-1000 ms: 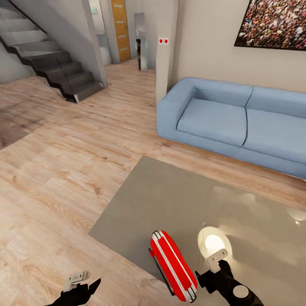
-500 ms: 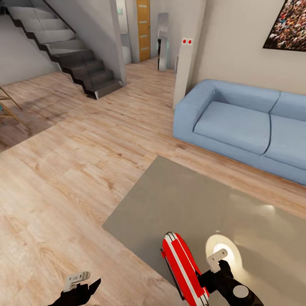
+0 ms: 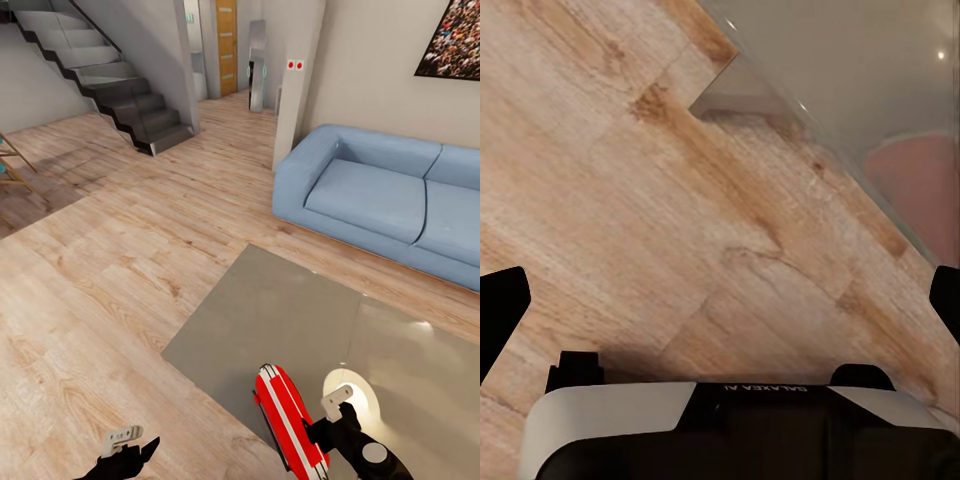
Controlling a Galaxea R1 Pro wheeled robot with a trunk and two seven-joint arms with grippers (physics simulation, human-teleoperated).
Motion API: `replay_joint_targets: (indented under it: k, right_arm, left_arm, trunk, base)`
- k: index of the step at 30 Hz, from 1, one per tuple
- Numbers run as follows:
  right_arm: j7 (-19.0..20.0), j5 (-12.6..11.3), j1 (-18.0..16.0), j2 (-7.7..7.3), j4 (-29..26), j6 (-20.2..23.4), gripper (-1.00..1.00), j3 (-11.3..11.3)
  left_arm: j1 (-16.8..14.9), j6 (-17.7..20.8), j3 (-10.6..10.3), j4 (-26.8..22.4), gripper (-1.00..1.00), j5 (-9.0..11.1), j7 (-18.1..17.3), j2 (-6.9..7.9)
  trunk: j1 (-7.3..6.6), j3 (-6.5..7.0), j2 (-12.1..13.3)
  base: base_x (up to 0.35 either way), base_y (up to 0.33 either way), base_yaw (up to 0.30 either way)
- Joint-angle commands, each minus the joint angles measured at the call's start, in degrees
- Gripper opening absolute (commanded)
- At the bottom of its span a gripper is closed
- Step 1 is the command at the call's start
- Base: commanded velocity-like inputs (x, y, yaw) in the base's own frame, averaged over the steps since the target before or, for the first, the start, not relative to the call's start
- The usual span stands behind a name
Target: Turn on the radio receiver that's on the table in the living room.
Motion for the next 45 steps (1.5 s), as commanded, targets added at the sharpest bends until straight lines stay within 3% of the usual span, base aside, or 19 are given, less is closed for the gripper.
replay_joint_targets:
  k: [1, 5, 13, 29, 37, 38, 45]
  right_arm:
    - [0.00, -0.01, 0.00, 0.00, -0.01, 0.00, 1.00, 0.00]
    - [0.00, 0.01, -0.07, 0.02, -0.01, 0.02, 1.00, -0.03]
    - [-0.04, 0.08, -0.50, 0.67, -0.25, -0.01, 1.00, -0.08]
    - [0.20, -0.15, -0.56, 0.84, -0.82, 1.85, 1.00, 0.49]
    - [2.78, 0.12, -1.19, 2.73, -0.96, 4.41, 1.00, 0.54]
    - [10.59, 0.23, -1.21, 2.80, -0.97, 8.03, 1.00, 0.54]
    - [11.46, 0.55, -1.26, 2.92, -0.97, 8.40, 1.00, 0.53]
  left_arm:
    - [0.00, 0.00, 0.00, 0.00, 1.00, 0.00, 0.00, 0.00]
    - [0.00, 0.00, 0.00, -0.01, 1.00, 0.00, -0.01, -0.04]
    - [0.00, 0.13, -0.15, -0.02, 1.00, -0.46, -0.01, -2.51]
    - [0.02, 0.19, -0.18, -0.02, 1.00, -0.53, -0.03, -2.70]
    - [0.03, 0.19, -0.18, -0.02, 1.00, -0.53, -0.03, -2.73]
    - [0.05, 0.18, -0.18, -0.02, 1.00, -0.53, -0.03, -2.75]
    - [0.02, 0.18, -0.18, -0.02, 1.00, -0.53, -0.03, -2.79]
  trunk:
    - [0.00, 0.00, 0.00]
    - [0.00, 0.00, 0.00]
    - [0.00, 0.00, 0.00]
    - [0.00, 0.00, 0.00]
    - [0.00, 0.00, 0.00]
    - [0.00, 0.00, 0.00]
    - [0.00, 0.00, 0.00]
  base:
    - [0.000, 0.000, 0.000]
    - [0.000, 0.000, 0.000]
    - [0.000, 0.000, 0.000]
    - [0.000, 0.000, 0.000]
    - [0.000, 0.000, 0.000]
    - [0.000, 0.000, 0.000]
    - [0.000, 0.000, 0.000]
